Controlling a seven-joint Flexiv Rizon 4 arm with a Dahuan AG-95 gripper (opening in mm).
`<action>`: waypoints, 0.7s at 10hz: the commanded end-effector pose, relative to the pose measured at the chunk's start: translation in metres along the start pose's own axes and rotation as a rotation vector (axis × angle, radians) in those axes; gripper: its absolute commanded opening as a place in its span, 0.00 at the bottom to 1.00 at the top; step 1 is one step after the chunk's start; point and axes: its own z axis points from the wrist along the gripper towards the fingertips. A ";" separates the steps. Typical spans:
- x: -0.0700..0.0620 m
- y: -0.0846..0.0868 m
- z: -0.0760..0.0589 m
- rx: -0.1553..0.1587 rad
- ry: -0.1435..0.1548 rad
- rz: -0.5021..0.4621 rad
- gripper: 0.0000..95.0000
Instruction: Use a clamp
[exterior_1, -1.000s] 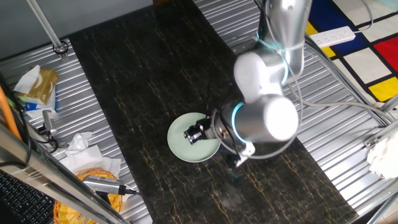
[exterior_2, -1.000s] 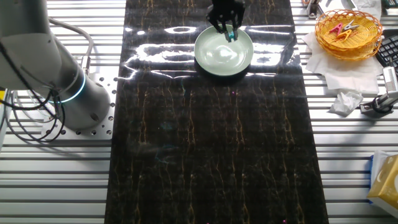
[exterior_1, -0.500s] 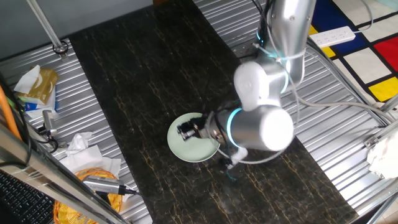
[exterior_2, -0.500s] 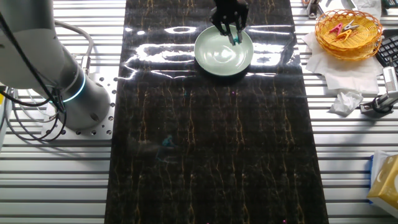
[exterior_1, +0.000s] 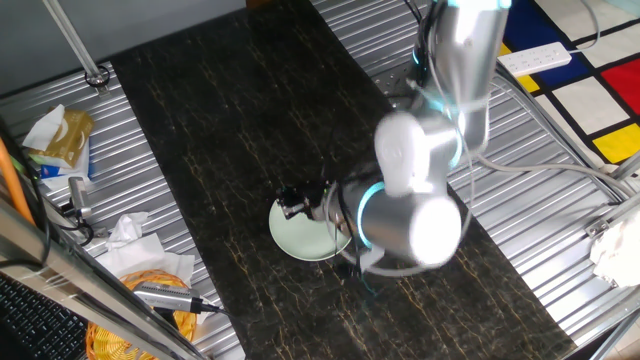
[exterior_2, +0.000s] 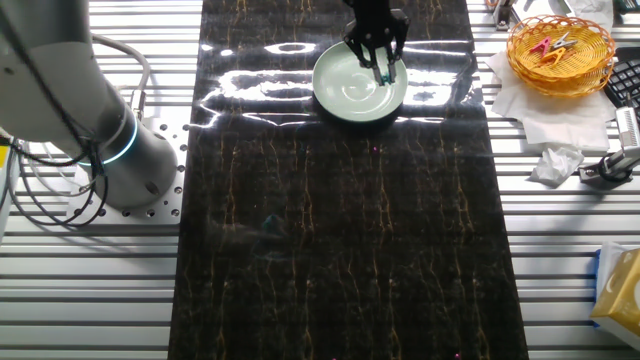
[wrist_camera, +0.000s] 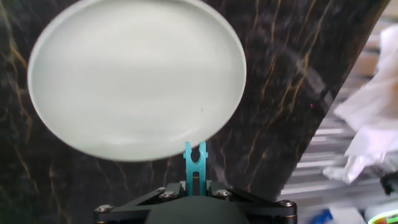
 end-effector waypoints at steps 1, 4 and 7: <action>0.005 0.000 0.002 -0.013 0.033 0.022 0.00; 0.005 0.000 0.002 -0.012 0.060 0.002 0.00; 0.005 0.000 0.002 -0.118 0.032 -0.022 0.00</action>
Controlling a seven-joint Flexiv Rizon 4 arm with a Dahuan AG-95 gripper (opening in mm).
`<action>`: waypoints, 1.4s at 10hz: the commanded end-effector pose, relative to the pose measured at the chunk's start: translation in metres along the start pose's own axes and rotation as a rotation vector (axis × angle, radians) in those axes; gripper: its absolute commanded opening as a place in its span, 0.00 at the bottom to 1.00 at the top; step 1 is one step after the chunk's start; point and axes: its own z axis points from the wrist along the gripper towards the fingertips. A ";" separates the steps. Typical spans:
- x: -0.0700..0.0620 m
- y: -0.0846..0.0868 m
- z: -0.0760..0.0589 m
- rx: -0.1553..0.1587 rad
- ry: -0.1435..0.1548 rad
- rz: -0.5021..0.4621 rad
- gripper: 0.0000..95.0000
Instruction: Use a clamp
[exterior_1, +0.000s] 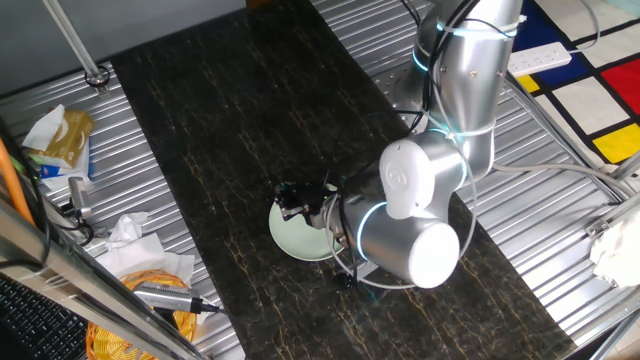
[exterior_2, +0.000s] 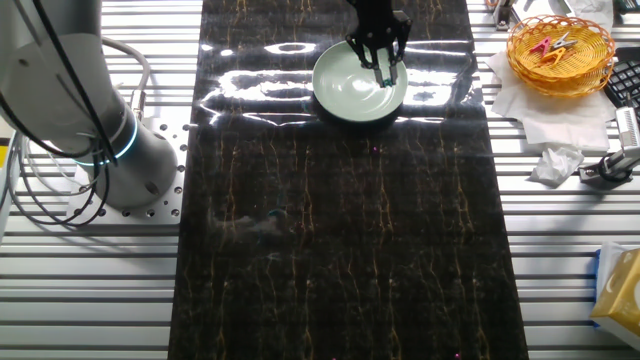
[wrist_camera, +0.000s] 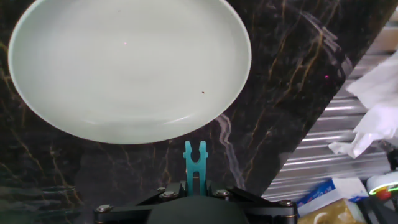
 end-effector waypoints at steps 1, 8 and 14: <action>0.000 0.000 -0.001 -0.190 -0.028 -0.060 0.00; 0.000 0.000 -0.001 -0.381 0.156 -0.176 0.00; 0.000 -0.001 0.000 -0.311 0.199 -0.195 0.00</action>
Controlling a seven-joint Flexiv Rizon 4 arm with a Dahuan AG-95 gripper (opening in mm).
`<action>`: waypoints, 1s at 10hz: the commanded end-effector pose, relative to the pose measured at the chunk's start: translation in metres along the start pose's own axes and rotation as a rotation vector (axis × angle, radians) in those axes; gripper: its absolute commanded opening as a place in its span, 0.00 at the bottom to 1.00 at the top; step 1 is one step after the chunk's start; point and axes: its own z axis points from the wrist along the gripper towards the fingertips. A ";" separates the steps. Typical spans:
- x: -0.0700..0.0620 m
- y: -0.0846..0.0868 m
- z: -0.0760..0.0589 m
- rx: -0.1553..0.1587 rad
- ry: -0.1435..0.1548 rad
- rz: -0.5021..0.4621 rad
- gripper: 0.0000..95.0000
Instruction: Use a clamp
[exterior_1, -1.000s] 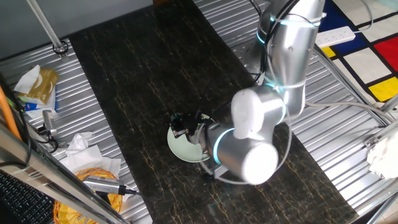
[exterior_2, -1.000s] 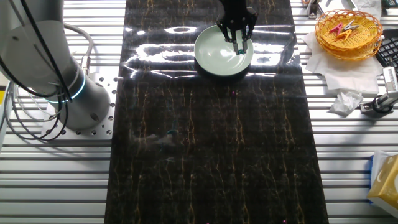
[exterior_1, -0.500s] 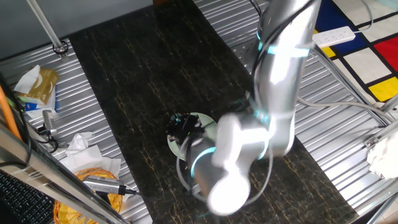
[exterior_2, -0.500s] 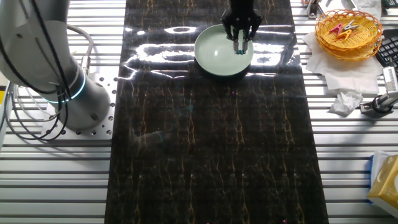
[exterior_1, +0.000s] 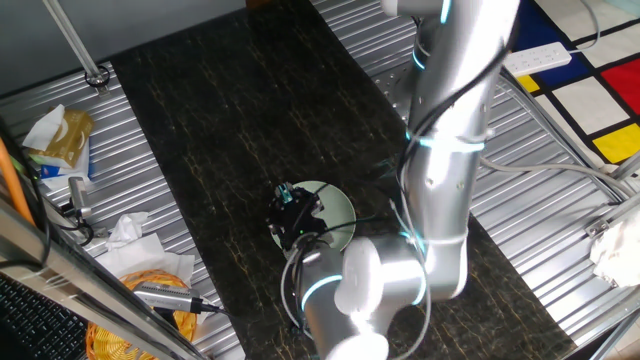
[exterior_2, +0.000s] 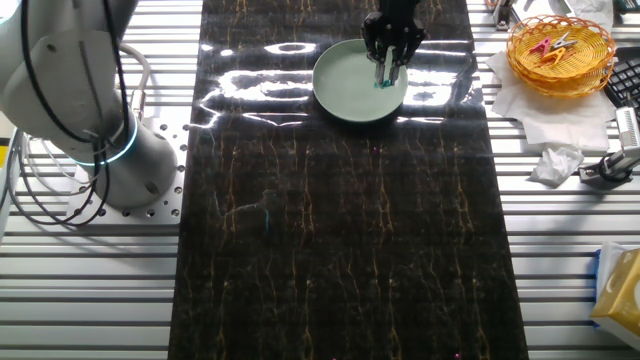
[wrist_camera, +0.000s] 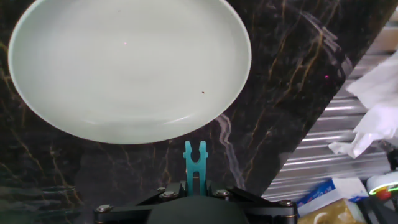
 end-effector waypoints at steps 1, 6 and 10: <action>0.001 -0.002 0.001 0.057 -0.025 0.035 0.00; 0.003 -0.025 0.000 0.053 -0.005 0.065 0.00; 0.005 -0.043 0.002 0.047 -0.016 0.048 0.00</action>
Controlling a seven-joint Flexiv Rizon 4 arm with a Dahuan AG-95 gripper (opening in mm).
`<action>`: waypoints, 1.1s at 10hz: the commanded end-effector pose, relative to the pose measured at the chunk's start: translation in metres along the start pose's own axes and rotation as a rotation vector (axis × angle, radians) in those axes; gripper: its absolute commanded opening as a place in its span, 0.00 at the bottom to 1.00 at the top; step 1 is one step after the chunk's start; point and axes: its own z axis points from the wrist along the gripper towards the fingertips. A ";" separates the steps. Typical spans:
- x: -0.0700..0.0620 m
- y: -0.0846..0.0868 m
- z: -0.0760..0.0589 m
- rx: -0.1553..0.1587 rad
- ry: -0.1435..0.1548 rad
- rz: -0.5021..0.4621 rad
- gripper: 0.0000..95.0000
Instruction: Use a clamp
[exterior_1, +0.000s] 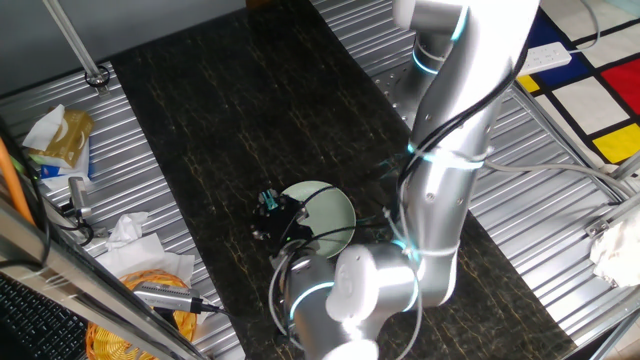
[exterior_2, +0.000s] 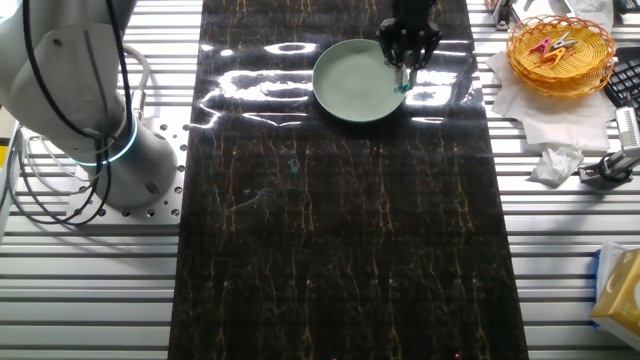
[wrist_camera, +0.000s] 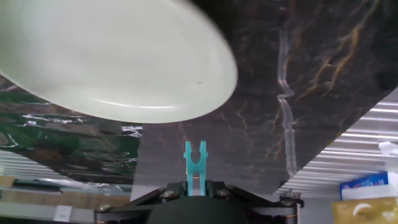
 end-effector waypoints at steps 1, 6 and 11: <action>0.002 -0.004 0.003 0.016 0.000 -0.018 0.00; -0.003 -0.011 0.008 0.009 -0.029 -0.080 0.00; -0.016 -0.016 0.006 -0.028 -0.014 -0.118 0.00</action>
